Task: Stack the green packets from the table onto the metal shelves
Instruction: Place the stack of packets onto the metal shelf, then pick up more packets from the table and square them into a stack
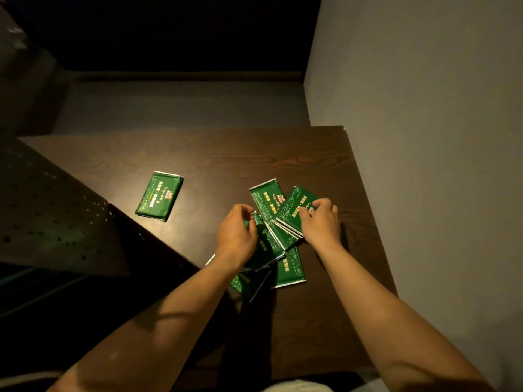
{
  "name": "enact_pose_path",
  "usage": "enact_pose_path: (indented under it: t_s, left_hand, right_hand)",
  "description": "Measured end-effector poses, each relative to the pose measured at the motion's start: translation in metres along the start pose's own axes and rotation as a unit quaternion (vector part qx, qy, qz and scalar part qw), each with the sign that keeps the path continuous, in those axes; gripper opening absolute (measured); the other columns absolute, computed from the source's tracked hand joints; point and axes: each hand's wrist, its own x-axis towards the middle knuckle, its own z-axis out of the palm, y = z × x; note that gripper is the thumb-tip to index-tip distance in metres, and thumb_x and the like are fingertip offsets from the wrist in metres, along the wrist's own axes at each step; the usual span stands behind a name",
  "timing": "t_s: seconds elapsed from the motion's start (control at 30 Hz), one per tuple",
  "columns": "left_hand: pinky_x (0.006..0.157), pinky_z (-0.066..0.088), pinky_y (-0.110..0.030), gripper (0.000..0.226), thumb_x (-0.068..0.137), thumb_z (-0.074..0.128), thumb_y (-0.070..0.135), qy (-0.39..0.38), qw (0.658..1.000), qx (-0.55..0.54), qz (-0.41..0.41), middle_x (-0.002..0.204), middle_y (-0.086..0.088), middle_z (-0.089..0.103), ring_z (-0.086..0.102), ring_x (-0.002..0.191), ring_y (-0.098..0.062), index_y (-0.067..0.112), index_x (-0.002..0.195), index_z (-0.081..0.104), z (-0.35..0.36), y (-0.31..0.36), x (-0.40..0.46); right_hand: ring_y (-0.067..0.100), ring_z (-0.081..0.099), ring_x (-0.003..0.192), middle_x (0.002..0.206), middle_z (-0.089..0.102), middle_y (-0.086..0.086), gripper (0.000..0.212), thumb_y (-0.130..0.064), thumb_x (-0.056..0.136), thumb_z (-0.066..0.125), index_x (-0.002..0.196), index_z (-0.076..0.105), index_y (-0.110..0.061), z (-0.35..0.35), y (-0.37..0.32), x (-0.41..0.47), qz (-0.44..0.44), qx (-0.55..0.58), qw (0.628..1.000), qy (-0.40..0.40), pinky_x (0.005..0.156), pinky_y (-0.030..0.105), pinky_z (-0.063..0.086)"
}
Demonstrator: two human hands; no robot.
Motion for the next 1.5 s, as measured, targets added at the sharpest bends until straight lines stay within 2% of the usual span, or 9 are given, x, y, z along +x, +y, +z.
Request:
enact_pose_path:
  t_s: [0.17,0.37,0.63,0.77,0.9,1.0,1.2,1.37,1.5]
  left_hand:
    - [0.089,0.053,-0.038,0.022,0.095,0.054,0.017,-0.028,1.000,0.002,-0.007,0.116,0.006,0.062,0.061,0.096,-0.016,0.023,0.116,0.055,0.014,0.003,0.000]
    - [0.099,0.048,-0.038,0.031,0.095,0.054,0.018,-0.044,0.999,0.018,0.009,0.128,0.005,0.060,0.060,0.108,-0.015,0.021,0.127,0.053,0.023,0.007,0.005]
    - [0.094,0.049,-0.041,0.048,0.094,0.049,0.041,-0.095,0.994,0.049,-0.031,0.121,-0.008,0.061,0.058,0.108,-0.025,0.024,0.137,0.036,0.040,0.008,0.003]
    - [0.104,0.033,-0.043,0.058,0.088,0.042,0.060,-0.110,0.992,0.050,-0.041,0.124,0.002,0.060,0.048,0.121,-0.022,0.027,0.136,0.040,0.038,0.008,-0.002]
    - [0.097,0.046,-0.039,0.049,0.088,0.048,0.058,-0.147,0.987,-0.054,-0.035,0.113,0.007,0.061,0.058,0.103,-0.015,0.021,0.120,0.050,0.030,0.009,0.001]
    - [0.095,0.047,-0.047,0.052,0.091,0.043,0.057,-0.155,0.987,0.004,-0.029,0.121,-0.007,0.058,0.055,0.109,-0.025,0.018,0.125,0.045,0.024,0.012,0.008]
    - [0.093,0.041,-0.038,0.031,0.099,0.042,0.040,-0.186,0.971,0.147,0.038,0.111,-0.010,0.051,0.043,0.107,-0.025,0.011,0.106,0.045,0.034,0.024,0.012]
    - [0.072,0.039,-0.032,0.025,0.097,0.049,0.038,-0.175,0.977,0.120,0.034,0.099,-0.006,0.054,0.051,0.089,-0.022,0.015,0.105,0.041,0.045,0.029,0.012]
    - [0.081,0.053,-0.037,0.037,0.093,0.054,0.039,-0.189,0.982,0.004,0.002,0.107,-0.004,0.059,0.061,0.093,-0.022,0.028,0.125,0.040,0.046,0.021,0.007]
  right_hand:
    - [0.035,0.051,0.117,0.134,0.045,0.015,0.065,-0.039,0.090,0.065,0.136,0.028,-0.015,0.012,0.004,0.011,0.057,0.017,0.998,-0.017,0.083,0.037,0.041]
    - [0.026,0.059,0.111,0.129,0.057,0.006,0.081,-0.020,0.081,0.078,0.142,0.026,-0.021,0.018,0.006,0.019,0.072,0.134,0.988,-0.019,0.087,0.036,0.050]
    - [0.012,0.066,0.093,0.104,0.070,-0.002,0.029,-0.011,0.084,0.072,0.103,0.058,-0.026,0.017,0.026,-0.017,0.008,0.204,0.972,-0.119,0.086,0.037,0.054]
    - [0.001,0.064,0.090,0.103,0.068,-0.007,0.031,-0.003,0.090,0.059,0.110,0.055,-0.026,0.010,0.023,-0.043,-0.014,0.277,0.947,-0.162,0.074,0.016,0.050]
    - [0.011,0.065,0.092,0.107,0.067,-0.003,0.027,-0.011,0.093,0.055,0.117,0.052,-0.024,0.012,0.027,-0.054,0.055,0.335,0.933,-0.118,0.077,0.029,0.053]
    - [0.011,0.059,0.089,0.109,0.060,0.001,0.032,-0.009,0.097,0.048,0.127,0.045,-0.021,0.012,0.038,-0.056,0.159,0.397,0.904,-0.029,0.079,0.030,0.050]
    - [0.025,0.054,0.115,0.133,0.052,0.015,0.046,-0.007,0.100,0.044,0.146,0.034,-0.008,0.014,0.039,-0.059,0.237,0.444,0.861,-0.070,0.103,0.038,0.045]
    - [0.010,0.056,0.091,0.089,0.058,-0.001,0.026,-0.005,0.097,0.050,0.123,0.051,-0.012,0.010,0.027,-0.056,0.233,0.457,0.851,-0.112,0.097,0.039,0.046]
    - [0.024,0.070,0.088,0.104,0.071,0.014,0.022,-0.001,0.086,0.057,0.106,0.061,-0.011,0.013,0.029,-0.054,0.228,0.444,0.857,-0.129,0.079,0.042,0.057]
